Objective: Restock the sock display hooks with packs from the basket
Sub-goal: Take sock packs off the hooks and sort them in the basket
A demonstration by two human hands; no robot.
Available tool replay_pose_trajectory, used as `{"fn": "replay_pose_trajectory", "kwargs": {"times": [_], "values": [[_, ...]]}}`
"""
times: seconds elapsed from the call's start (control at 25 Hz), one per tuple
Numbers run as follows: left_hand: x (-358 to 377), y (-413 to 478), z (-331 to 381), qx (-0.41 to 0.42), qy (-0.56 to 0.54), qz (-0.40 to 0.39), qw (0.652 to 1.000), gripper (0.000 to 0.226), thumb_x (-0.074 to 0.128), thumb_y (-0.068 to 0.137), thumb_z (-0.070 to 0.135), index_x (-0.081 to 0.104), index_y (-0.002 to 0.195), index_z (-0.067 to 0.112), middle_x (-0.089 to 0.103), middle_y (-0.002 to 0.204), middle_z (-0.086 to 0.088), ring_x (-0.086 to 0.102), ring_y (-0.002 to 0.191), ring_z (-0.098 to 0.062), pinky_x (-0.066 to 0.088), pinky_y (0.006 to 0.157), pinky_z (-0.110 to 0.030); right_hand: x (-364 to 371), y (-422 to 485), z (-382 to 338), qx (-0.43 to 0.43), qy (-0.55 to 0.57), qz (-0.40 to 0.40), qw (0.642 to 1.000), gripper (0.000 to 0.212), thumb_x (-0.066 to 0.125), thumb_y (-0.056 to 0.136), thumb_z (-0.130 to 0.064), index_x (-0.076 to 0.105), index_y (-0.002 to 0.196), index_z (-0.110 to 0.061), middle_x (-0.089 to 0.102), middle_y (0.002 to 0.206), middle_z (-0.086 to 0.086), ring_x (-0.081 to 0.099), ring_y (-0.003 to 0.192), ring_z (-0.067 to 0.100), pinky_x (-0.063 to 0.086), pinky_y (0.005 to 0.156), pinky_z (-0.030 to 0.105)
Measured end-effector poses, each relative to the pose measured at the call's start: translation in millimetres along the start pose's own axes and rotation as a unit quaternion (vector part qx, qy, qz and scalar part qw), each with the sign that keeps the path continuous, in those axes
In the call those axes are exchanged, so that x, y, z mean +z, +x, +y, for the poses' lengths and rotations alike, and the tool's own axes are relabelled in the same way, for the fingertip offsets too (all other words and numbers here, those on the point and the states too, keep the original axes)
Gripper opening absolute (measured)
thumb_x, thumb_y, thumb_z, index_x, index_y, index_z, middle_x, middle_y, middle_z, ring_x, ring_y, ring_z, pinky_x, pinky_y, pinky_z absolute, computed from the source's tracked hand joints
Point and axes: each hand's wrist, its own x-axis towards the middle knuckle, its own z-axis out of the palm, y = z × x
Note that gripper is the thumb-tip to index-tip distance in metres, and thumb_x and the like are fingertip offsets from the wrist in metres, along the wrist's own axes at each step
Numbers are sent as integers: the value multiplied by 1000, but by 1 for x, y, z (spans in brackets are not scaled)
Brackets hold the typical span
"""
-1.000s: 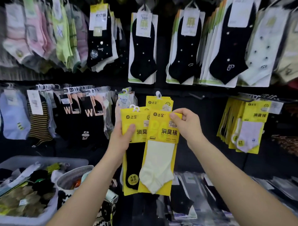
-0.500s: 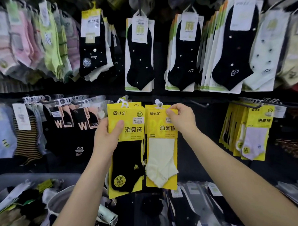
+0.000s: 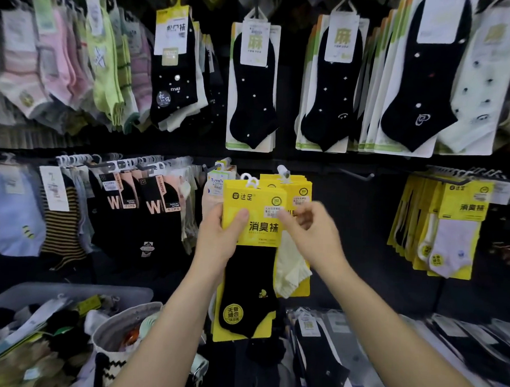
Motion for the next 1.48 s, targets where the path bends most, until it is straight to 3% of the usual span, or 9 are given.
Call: {"fn": "replay_pose_trajectory", "kwargs": {"times": [0.08, 0.24, 0.44, 0.64, 0.8, 1.04, 1.2, 1.32, 1.48], "values": [[11, -5, -4, -8, -6, -5, 1000, 17, 60, 89, 17, 59, 106, 17, 69, 107, -8, 66, 98, -25, 56, 82, -39, 6, -12, 8, 27, 6, -45, 999, 28, 71, 73, -48, 53, 84, -30, 63, 86, -8, 60, 80, 10, 50, 69, 27], [18, -8, -8, -16, -8, -15, 1000, 27, 61, 88, 16, 58, 113, 9, 68, 110, -7, 66, 99, -20, 56, 82, -33, -3, -9, 15, 43, 69, -26, 996, 14, 75, 76, -31, 64, 80, -25, 72, 86, -4, 69, 84, 15, 56, 80, 43], [17, -6, -10, 9, 10, -5, 1000, 22, 59, 90, 14, 57, 111, 11, 67, 108, -5, 64, 99, -19, 54, 84, -34, -15, -8, 10, 47, 84, -39, 995, 18, 76, 75, -34, 62, 86, -27, 71, 90, -6, 68, 88, 13, 55, 71, 29], [18, -6, -9, 33, 11, -28, 999, 14, 61, 88, 12, 59, 102, 14, 68, 95, 2, 66, 83, -9, 55, 67, -18, -24, 13, -29, -94, -32, -49, 994, 3, 63, 86, -33, 61, 88, -34, 59, 103, -4, 55, 91, 3, 47, 67, 11], [15, -4, -7, 48, -2, -25, 999, 11, 61, 88, 11, 60, 94, 20, 68, 89, 7, 66, 75, 0, 53, 63, -15, -27, 32, -54, -85, -83, -81, 990, 12, 68, 83, -24, 63, 74, -29, 58, 85, -6, 54, 80, 8, 47, 72, 24], [-1, 1, -10, 49, 36, 34, 998, 15, 51, 95, 15, 61, 86, 24, 67, 86, 0, 64, 82, -19, 52, 77, -38, -40, 60, -65, -32, -77, -40, 996, 13, 67, 85, -16, 67, 73, -23, 67, 77, -3, 65, 83, 17, 54, 75, 29], [-21, 7, -4, 49, 40, 83, 995, 15, 53, 94, 16, 60, 84, 24, 68, 84, 5, 64, 80, -14, 53, 73, -32, -41, 78, -71, -10, -76, -27, 997, 13, 66, 85, -14, 67, 76, -23, 65, 78, -6, 64, 88, 15, 53, 81, 30], [-32, 13, -3, 36, 47, 90, 994, 15, 53, 94, 20, 61, 99, 9, 67, 102, -17, 64, 95, -34, 51, 86, -51, -41, 82, -74, -11, -91, -70, 993, 13, 67, 85, -15, 67, 75, -23, 65, 78, -7, 61, 81, 10, 51, 70, 20], [-41, 16, -1, 22, 13, 111, 993, 13, 53, 94, 21, 61, 101, 14, 67, 106, -12, 64, 100, -30, 52, 88, -46, -47, 76, -67, 3, -146, -141, 979, 13, 69, 84, -18, 68, 73, -25, 67, 76, -6, 61, 73, 6, 49, 63, 16]]}}
